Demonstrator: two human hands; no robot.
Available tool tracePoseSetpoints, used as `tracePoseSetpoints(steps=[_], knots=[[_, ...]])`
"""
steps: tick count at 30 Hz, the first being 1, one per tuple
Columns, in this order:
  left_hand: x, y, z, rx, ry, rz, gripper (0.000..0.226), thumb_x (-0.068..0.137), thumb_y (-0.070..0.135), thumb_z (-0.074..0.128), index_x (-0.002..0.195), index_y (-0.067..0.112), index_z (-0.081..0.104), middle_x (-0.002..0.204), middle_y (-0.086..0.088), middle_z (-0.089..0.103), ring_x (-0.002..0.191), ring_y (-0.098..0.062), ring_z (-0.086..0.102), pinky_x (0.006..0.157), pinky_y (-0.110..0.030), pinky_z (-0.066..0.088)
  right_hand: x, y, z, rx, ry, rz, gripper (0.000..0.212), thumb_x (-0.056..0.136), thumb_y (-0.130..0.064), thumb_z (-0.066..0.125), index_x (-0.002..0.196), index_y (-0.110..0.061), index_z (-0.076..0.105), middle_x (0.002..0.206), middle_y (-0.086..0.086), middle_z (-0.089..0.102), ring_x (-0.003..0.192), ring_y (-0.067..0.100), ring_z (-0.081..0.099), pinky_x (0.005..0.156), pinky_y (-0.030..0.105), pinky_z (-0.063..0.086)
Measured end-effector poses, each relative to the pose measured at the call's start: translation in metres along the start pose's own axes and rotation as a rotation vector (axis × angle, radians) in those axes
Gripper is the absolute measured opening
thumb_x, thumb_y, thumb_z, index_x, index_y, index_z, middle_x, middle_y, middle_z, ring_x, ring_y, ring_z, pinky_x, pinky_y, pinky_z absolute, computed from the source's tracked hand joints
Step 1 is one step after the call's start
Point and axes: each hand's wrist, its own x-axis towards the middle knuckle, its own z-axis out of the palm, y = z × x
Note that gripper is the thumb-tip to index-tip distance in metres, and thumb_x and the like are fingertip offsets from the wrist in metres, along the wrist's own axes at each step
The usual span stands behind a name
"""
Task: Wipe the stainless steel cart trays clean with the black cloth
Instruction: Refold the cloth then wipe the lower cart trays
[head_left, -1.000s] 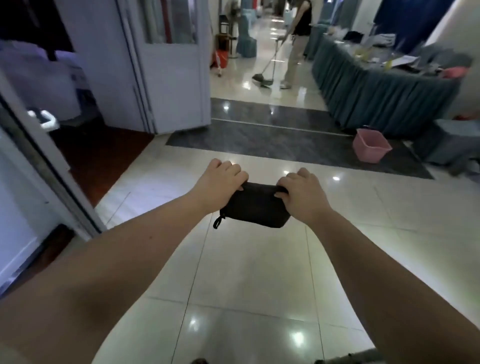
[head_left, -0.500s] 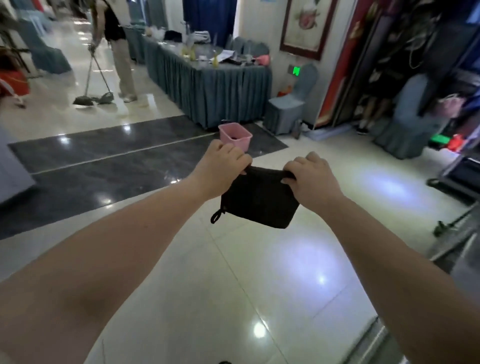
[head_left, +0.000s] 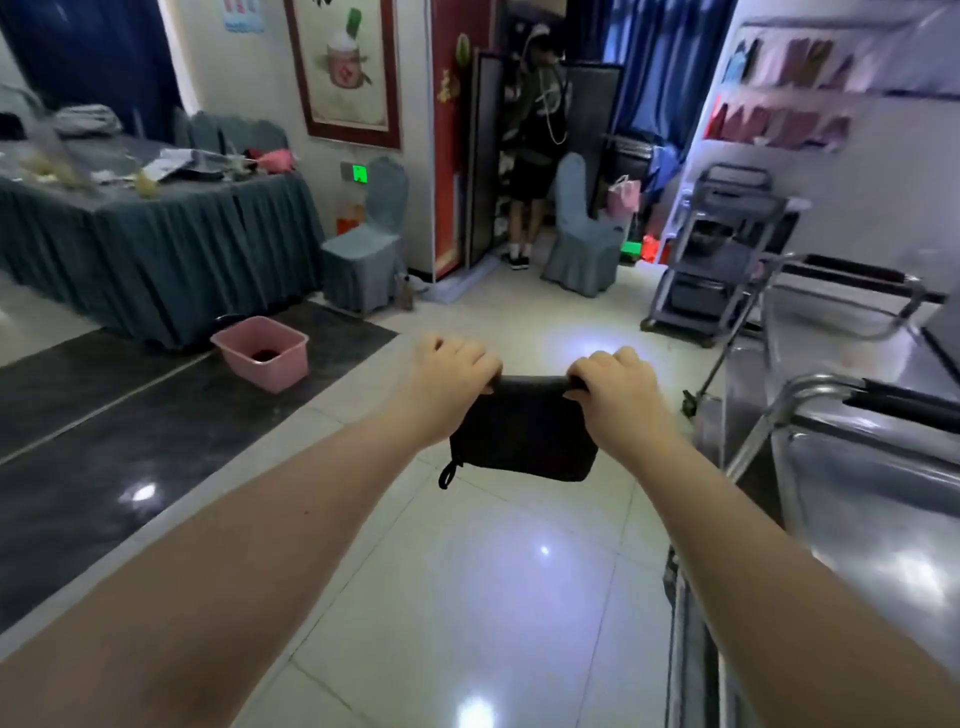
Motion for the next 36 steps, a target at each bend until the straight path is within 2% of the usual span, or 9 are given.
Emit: tracePoseSetpoints(steps=[2, 5, 9, 12, 15, 22, 28, 32, 36], knots=[[0.035, -0.002, 0.037, -0.052, 0.005, 0.095, 0.009, 0.086, 0.021, 0.054, 0.090, 0.018, 0.060, 0.082, -0.002, 0.057, 0.072, -0.027, 0.056, 0.069, -0.037, 0.036, 0.010, 0.024, 0.017, -0.038, -0.058, 0.098, 0.010, 0.093, -0.026, 0.060, 0.093, -0.016, 0.063, 0.089, 0.002, 0.063, 0.083, 0.028, 0.045, 0.067, 0.038, 0.035], [0.095, -0.002, 0.088, -0.090, -0.048, 0.244, 0.011, 0.085, 0.022, 0.068, 0.092, 0.018, 0.060, 0.084, -0.002, 0.058, 0.075, -0.028, 0.058, 0.069, -0.037, 0.035, 0.020, 0.058, 0.036, -0.119, -0.091, 0.236, 0.013, 0.097, -0.028, 0.055, 0.097, -0.018, 0.063, 0.094, 0.002, 0.062, 0.086, 0.026, 0.045, 0.068, 0.037, 0.032], [0.176, 0.017, 0.136, -0.100, -0.031, 0.441, 0.028, 0.067, 0.020, 0.084, 0.085, 0.021, 0.063, 0.077, 0.000, 0.057, 0.068, -0.026, 0.058, 0.065, -0.032, 0.039, 0.025, 0.099, 0.045, -0.190, -0.128, 0.476, 0.015, 0.098, -0.028, 0.050, 0.103, -0.019, 0.062, 0.101, 0.005, 0.062, 0.094, 0.029, 0.048, 0.072, 0.039, 0.032], [0.228, 0.045, 0.168, -0.147, 0.017, 0.572, 0.032, 0.064, 0.011, 0.080, 0.088, 0.019, 0.062, 0.078, -0.002, 0.057, 0.070, -0.026, 0.056, 0.066, -0.034, 0.038, 0.020, 0.127, 0.051, -0.203, -0.157, 0.665, 0.015, 0.099, -0.026, 0.050, 0.109, -0.021, 0.060, 0.105, 0.004, 0.060, 0.100, 0.028, 0.048, 0.079, 0.038, 0.037], [0.265, 0.087, 0.200, -0.220, 0.024, 0.695, 0.029, 0.066, 0.009, 0.077, 0.090, 0.018, 0.061, 0.079, -0.004, 0.057, 0.071, -0.028, 0.057, 0.067, -0.035, 0.039, 0.005, 0.164, 0.062, -0.207, -0.188, 0.830, 0.013, 0.098, -0.024, 0.054, 0.109, -0.024, 0.060, 0.106, 0.002, 0.060, 0.100, 0.026, 0.047, 0.075, 0.033, 0.034], [0.340, 0.169, 0.263, -0.345, -0.029, 0.839, 0.024, 0.074, 0.013, 0.077, 0.091, 0.019, 0.060, 0.081, -0.002, 0.058, 0.073, -0.028, 0.057, 0.071, -0.037, 0.042, -0.017, 0.260, 0.095, -0.192, -0.183, 0.979, 0.017, 0.099, -0.027, 0.053, 0.111, -0.020, 0.063, 0.107, 0.003, 0.061, 0.101, 0.026, 0.047, 0.081, 0.037, 0.038], [0.393, 0.222, 0.305, -0.393, -0.071, 0.925, 0.030, 0.076, 0.014, 0.072, 0.103, 0.022, 0.060, 0.093, 0.000, 0.060, 0.086, -0.027, 0.058, 0.080, -0.040, 0.041, -0.022, 0.315, 0.117, -0.170, -0.163, 1.136, 0.017, 0.100, -0.027, 0.051, 0.112, -0.019, 0.061, 0.110, 0.002, 0.060, 0.103, 0.026, 0.046, 0.083, 0.036, 0.036], [0.407, 0.246, 0.340, -0.468, -0.127, 0.993, 0.033, 0.074, 0.004, 0.068, 0.103, 0.019, 0.060, 0.091, -0.003, 0.059, 0.083, -0.029, 0.056, 0.079, -0.042, 0.041, -0.034, 0.331, 0.143, -0.192, -0.144, 1.208, 0.019, 0.100, -0.027, 0.051, 0.110, -0.018, 0.063, 0.108, 0.003, 0.061, 0.101, 0.027, 0.045, 0.085, 0.037, 0.034], [0.404, 0.269, 0.383, -0.549, -0.230, 1.119, 0.028, 0.079, 0.009, 0.064, 0.104, 0.020, 0.058, 0.095, -0.002, 0.058, 0.089, -0.030, 0.056, 0.079, -0.041, 0.035, -0.046, 0.308, 0.185, -0.146, -0.159, 1.367, 0.017, 0.098, -0.025, 0.052, 0.104, -0.017, 0.065, 0.101, 0.002, 0.062, 0.096, 0.029, 0.049, 0.084, 0.040, 0.037]])
